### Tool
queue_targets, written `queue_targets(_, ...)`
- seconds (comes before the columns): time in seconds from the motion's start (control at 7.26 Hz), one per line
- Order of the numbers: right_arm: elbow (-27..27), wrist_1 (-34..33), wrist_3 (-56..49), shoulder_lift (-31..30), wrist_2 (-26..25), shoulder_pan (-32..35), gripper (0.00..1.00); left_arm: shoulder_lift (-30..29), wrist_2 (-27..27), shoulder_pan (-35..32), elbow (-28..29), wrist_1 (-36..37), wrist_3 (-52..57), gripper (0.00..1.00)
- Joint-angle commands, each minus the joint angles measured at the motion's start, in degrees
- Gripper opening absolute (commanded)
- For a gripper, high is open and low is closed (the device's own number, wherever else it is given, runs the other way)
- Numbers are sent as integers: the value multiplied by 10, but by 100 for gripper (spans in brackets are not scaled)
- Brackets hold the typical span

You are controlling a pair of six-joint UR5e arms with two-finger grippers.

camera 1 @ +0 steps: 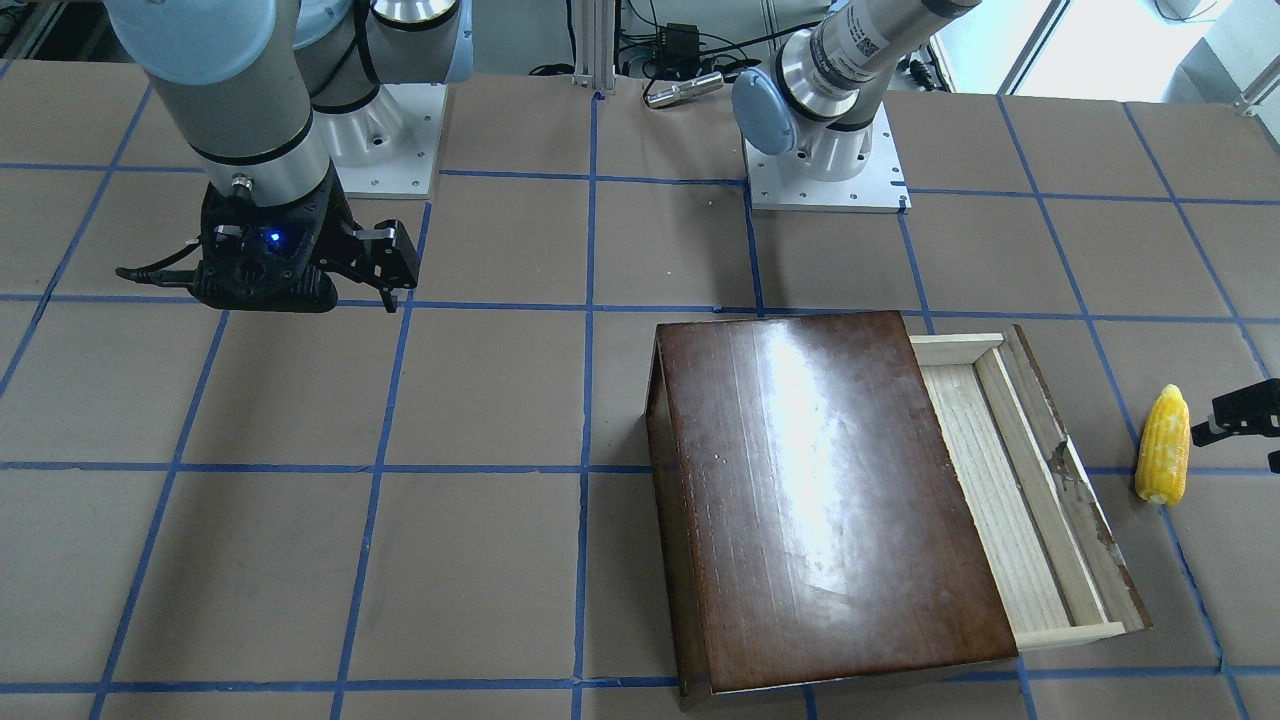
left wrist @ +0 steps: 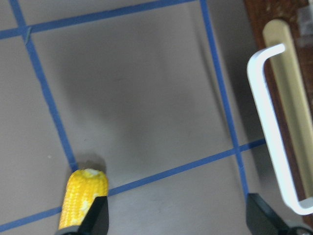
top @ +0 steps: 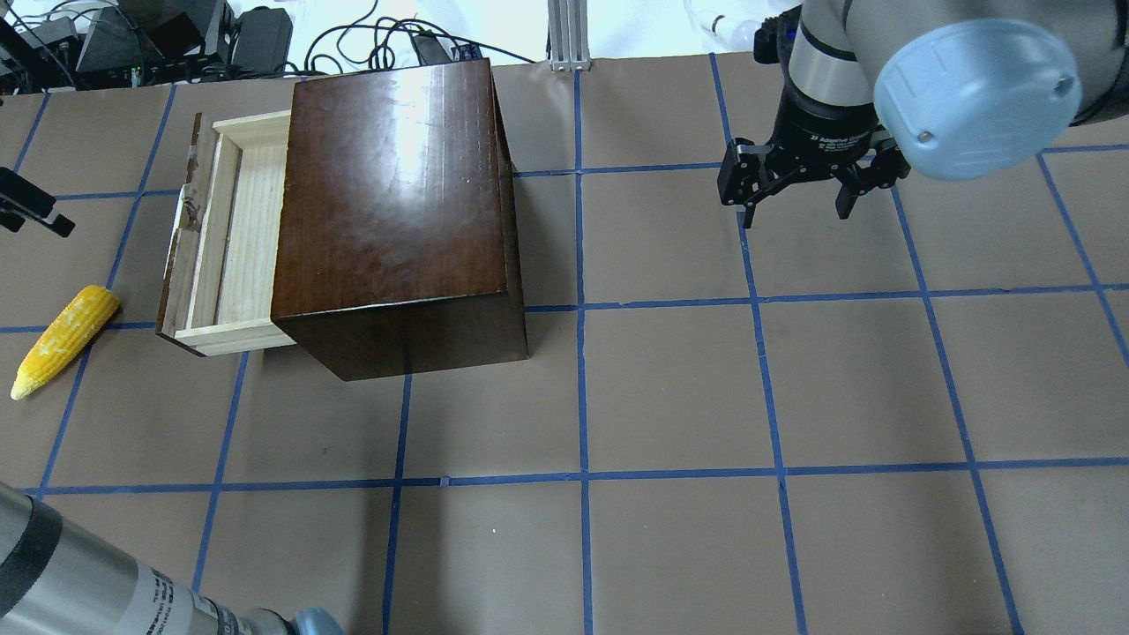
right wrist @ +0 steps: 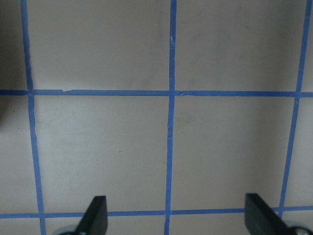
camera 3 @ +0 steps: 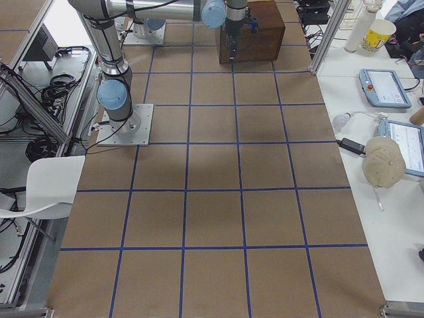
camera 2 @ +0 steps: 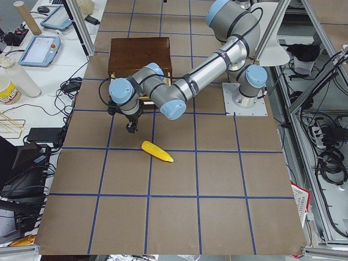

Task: Open drawer and put corn inside
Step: 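Release the handle and move the left gripper over the yellow corn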

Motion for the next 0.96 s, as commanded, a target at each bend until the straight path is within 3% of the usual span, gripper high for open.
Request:
queue_targets(0.0, 0, 0, 0, 0, 1, 0, 100, -7, 27, 7, -37, 65, 42, 100)
queue_targets(0.41, 0, 0, 0, 0, 1, 0, 100, -7, 45, 43, -147, 156, 92, 100)
queue_targets(0.83, 0, -1, 0, 0, 1, 0, 100, -13, 84, 56, -189, 202, 117, 100)
